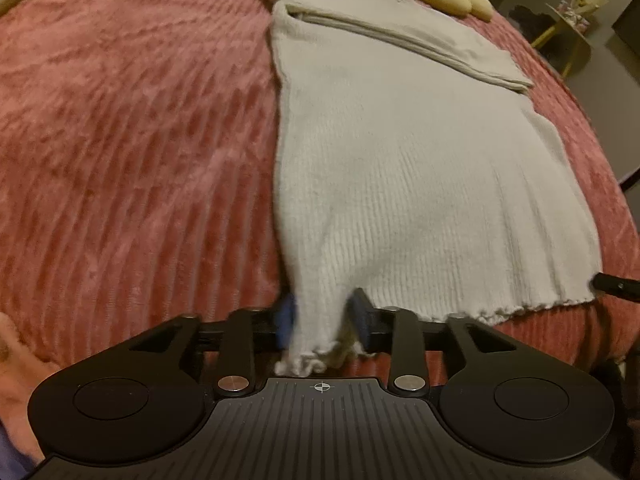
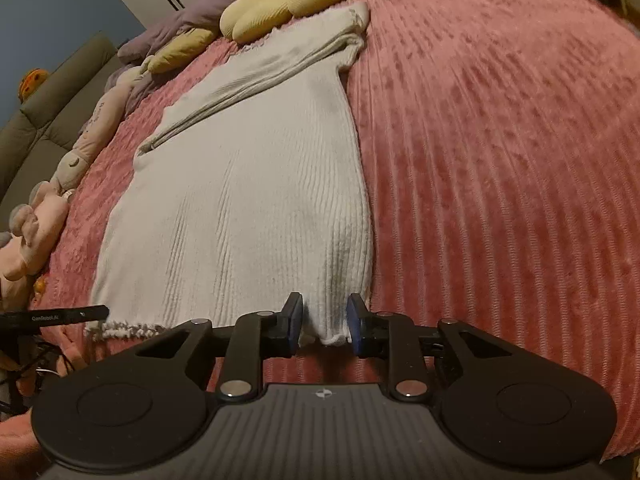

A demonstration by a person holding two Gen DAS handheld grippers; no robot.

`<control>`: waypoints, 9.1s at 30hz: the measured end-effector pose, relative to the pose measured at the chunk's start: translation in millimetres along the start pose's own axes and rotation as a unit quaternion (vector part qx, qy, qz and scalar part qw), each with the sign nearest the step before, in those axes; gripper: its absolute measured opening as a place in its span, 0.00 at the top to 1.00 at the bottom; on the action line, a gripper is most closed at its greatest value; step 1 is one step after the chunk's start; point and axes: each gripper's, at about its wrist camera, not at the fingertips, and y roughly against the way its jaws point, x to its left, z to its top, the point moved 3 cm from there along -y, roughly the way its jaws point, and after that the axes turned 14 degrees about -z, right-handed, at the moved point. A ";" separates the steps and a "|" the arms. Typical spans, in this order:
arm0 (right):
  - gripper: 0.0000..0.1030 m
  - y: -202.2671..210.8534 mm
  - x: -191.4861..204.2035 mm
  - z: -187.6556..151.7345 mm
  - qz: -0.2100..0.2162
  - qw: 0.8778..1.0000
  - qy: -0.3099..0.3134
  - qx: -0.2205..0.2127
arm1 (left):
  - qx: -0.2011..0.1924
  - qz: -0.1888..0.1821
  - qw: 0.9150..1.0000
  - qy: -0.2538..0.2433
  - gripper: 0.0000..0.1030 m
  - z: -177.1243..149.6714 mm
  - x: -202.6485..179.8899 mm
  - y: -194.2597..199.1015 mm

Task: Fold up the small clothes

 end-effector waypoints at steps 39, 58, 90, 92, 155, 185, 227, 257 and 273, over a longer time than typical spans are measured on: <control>0.63 2.4 53.2 89.8 -0.049 0.978 0.168 -0.110 | -0.111 -0.091 0.987 0.075 0.90 144.1 17.4 -10.6; 0.93 -19.4 73.2 108.1 -0.032 0.961 0.252 -0.107 | -0.135 -0.096 0.985 0.052 0.91 168.8 7.1 0.7; 0.82 -120.2 32.0 235.3 -0.006 0.989 0.034 -0.145 | -0.174 -0.096 0.975 -0.099 0.17 220.2 26.0 -55.1; 0.87 -120.5 31.9 234.7 -0.006 0.989 0.034 -0.144 | -0.159 -0.075 0.980 -0.096 0.17 226.1 27.9 -65.2; 0.93 -96.4 68.6 253.8 -0.062 0.971 0.097 -0.210 | -0.203 0.031 0.970 -0.128 0.92 286.5 -7.4 -33.6; 0.77 -189.1 99.8 364.9 -0.196 0.948 0.082 -0.236 | -0.230 0.129 0.961 -0.079 0.45 358.5 23.8 -113.4; 0.61 -115.6 26.4 205.1 -0.013 0.992 -0.020 -0.124 | -0.127 0.039 0.991 -0.026 0.17 215.3 20.4 -87.9; 0.73 -107.4 79.8 234.4 -0.121 0.963 0.069 -0.233 | -0.199 0.060 0.977 -0.056 0.37 264.5 -5.0 -83.2; 1.00 -177.4 86.5 266.8 -0.143 0.944 0.160 -0.252 | -0.241 0.141 0.960 -0.028 0.17 280.4 55.4 -118.4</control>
